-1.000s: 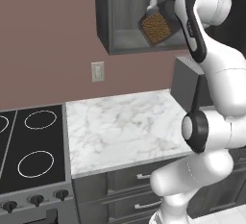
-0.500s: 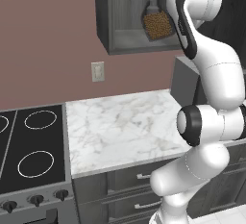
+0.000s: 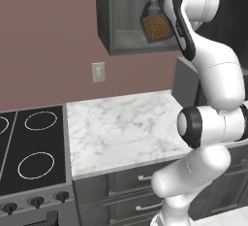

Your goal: Pick the jar and candle from the dining table and place them in the open cabinet. Close the cabinet after placing the objects.

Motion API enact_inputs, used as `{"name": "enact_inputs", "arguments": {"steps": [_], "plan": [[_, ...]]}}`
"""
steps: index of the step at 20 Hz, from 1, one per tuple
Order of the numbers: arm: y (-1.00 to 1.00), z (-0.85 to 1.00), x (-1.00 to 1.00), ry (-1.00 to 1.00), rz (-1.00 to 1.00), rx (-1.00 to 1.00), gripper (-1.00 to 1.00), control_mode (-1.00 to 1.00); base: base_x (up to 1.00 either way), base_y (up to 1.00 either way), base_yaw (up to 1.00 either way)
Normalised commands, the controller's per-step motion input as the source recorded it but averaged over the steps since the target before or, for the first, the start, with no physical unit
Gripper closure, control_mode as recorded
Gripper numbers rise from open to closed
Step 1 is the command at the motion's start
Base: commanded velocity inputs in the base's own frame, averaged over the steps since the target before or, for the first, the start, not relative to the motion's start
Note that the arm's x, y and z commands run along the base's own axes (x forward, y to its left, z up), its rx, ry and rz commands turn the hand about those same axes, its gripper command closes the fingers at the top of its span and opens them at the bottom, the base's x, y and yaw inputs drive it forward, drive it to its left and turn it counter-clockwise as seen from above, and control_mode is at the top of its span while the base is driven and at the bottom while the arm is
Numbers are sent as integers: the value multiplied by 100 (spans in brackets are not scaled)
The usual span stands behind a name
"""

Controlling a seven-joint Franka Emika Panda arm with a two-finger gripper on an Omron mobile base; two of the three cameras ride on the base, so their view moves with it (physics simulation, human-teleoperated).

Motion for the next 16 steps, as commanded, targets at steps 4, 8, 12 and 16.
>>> {"name": "enact_inputs", "arguments": {"steps": [4,8,12,16], "plan": [[4,-35,11,0,0,0,100,-100,0,0,0],[15,-47,14,0,0,-4,100,-100,0,0,0],[26,-31,21,1,0,-5,100,-100,0,0,0],[29,-22,26,3,0,-4,100,-100,0,0,0]]}}
